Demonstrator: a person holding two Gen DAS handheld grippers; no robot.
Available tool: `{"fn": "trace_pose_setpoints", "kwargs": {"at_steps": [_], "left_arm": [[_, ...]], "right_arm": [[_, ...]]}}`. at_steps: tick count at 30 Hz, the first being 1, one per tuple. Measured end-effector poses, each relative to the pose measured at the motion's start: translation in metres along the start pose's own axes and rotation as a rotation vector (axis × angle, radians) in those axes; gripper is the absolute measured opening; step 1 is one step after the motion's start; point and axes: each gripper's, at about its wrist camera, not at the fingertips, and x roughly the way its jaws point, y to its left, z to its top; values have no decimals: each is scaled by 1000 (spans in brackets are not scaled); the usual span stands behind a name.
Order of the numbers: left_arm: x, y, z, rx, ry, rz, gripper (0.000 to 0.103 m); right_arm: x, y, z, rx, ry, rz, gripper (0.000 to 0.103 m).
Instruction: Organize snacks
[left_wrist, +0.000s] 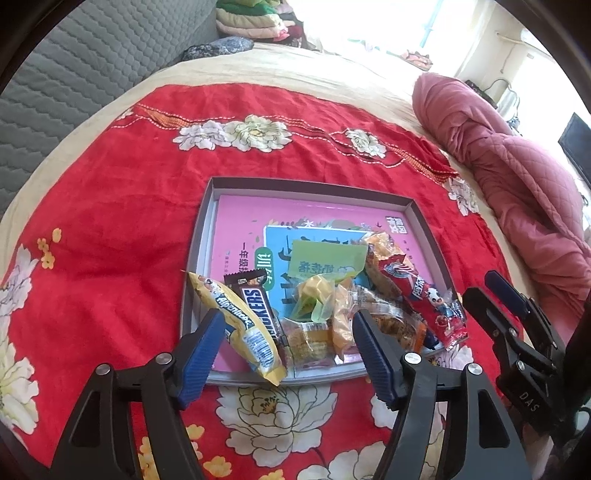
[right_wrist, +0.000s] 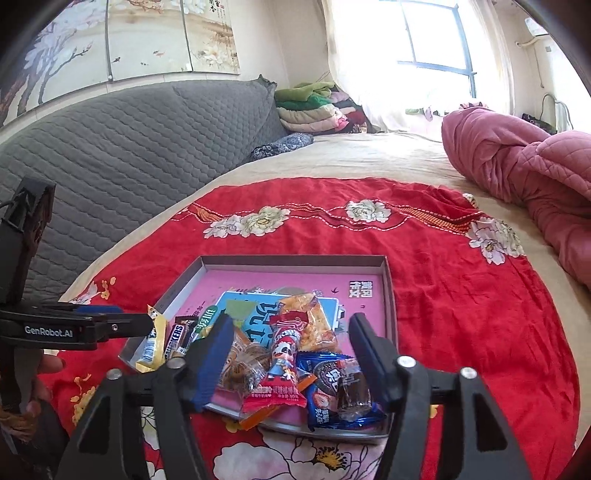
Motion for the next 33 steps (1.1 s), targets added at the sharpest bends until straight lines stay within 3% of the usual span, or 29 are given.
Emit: {"fn": "trace_pose_setpoints", "kwargs": {"at_steps": [7, 24, 30, 33], "left_arm": [[-5, -7, -7, 22, 5, -16, 74], [-19, -1, -18, 34, -13, -54, 74], [-26, 3, -30, 39, -9, -66, 75], [-33, 6, -40, 19, -7, -117, 75]], "right_arm": [[-11, 4, -3, -13, -13, -8, 67], [-45, 11, -8, -6, -72, -80, 87], [-61, 27, -16, 24, -35, -70, 89], [-66, 27, -22, 91, -5, -67, 89]]}}
